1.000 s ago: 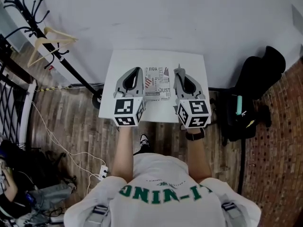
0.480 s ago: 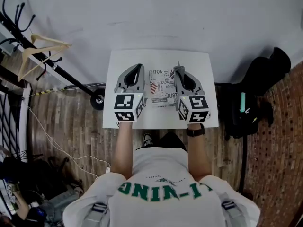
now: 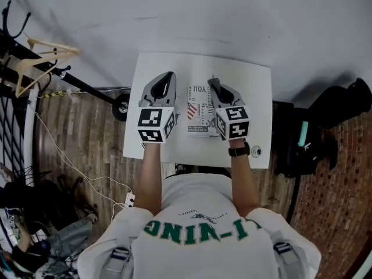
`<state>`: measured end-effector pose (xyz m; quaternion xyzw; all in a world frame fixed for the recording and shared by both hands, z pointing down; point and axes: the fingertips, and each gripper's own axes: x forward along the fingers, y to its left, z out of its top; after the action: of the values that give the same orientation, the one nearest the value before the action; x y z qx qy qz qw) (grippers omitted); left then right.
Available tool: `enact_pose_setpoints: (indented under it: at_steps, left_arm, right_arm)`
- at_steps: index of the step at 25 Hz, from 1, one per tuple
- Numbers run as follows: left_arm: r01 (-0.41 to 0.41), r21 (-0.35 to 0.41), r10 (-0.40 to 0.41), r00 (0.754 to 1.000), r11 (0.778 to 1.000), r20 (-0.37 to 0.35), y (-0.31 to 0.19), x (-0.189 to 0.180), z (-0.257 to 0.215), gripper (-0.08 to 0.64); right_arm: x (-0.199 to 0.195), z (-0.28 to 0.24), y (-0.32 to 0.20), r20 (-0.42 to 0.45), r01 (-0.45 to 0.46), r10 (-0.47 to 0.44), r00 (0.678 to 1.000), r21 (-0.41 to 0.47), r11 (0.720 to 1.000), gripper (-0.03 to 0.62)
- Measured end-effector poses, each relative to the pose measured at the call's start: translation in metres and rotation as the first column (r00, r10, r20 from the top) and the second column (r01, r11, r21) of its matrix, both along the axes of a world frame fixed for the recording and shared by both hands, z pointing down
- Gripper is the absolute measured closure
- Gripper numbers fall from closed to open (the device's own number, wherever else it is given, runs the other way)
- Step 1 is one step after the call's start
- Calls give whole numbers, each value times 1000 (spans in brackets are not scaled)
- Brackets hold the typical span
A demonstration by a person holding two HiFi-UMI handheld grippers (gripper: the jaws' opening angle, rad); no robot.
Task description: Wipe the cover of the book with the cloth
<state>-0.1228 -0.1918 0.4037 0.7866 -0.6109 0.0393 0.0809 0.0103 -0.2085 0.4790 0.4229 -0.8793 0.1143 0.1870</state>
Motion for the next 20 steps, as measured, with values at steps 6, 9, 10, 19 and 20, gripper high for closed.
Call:
enact_pose_setpoints:
  at_steps: [6,9,10,19,20]
  left_arm:
    - [36,-65,-35,999,997,18,-37,-3,27,545]
    - [53,-109,-51,999,993,18,-47,-9,48,546]
    - [60,-122,-59,998,991,16,-50,-11,55,546]
    - [113,-213,-113,994,971,9,-56,-31,96,546]
    - [112,-219,-113,994,969,9,-56,-31,99,545]
  right_arm:
    - [-32,55,-35,-61,159,-168,984,-134,978,541]
    - [-43,89,-51,-80,159,-177,981,-192,968,541]
    - [-47,101,-56,-89,158,-180,980,-211,965,541]
    - [-85,208,-63,-145,183,-248,958,-359,915,541]
    - [-89,218,-63,-160,180,-253,954,-368,912,541]
